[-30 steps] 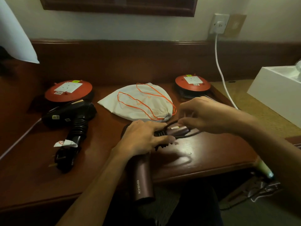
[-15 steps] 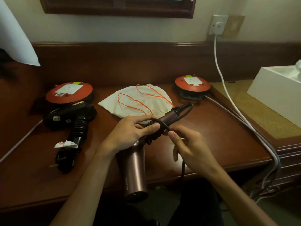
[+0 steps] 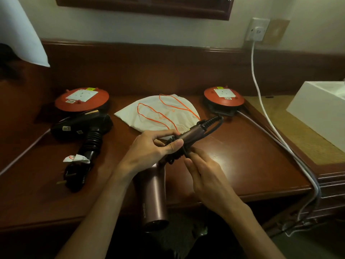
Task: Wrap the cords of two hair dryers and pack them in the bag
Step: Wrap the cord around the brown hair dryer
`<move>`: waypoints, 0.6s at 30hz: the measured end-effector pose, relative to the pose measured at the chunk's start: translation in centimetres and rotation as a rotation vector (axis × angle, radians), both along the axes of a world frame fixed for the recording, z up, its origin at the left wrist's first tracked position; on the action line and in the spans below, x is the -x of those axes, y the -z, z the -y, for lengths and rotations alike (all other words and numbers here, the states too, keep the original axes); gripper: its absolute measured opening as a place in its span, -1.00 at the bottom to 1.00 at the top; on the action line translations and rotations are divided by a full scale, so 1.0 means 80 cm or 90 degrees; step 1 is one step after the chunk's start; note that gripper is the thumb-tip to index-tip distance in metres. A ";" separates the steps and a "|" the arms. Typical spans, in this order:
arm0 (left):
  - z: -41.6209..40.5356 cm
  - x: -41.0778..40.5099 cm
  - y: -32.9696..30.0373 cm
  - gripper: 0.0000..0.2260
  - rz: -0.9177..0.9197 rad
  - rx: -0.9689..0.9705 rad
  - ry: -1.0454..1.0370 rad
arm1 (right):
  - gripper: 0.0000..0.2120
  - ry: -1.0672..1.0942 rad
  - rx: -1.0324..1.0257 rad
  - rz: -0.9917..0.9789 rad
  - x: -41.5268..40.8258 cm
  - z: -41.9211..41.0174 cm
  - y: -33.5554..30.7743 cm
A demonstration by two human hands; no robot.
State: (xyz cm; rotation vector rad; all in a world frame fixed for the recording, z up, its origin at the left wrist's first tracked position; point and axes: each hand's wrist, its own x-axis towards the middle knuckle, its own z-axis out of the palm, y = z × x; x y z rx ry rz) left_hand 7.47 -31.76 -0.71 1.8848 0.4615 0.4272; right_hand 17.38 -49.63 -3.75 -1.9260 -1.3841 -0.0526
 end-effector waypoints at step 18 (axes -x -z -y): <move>-0.009 0.028 -0.026 -0.81 0.088 0.165 0.057 | -0.62 -0.054 0.134 -0.412 -0.075 0.070 -0.038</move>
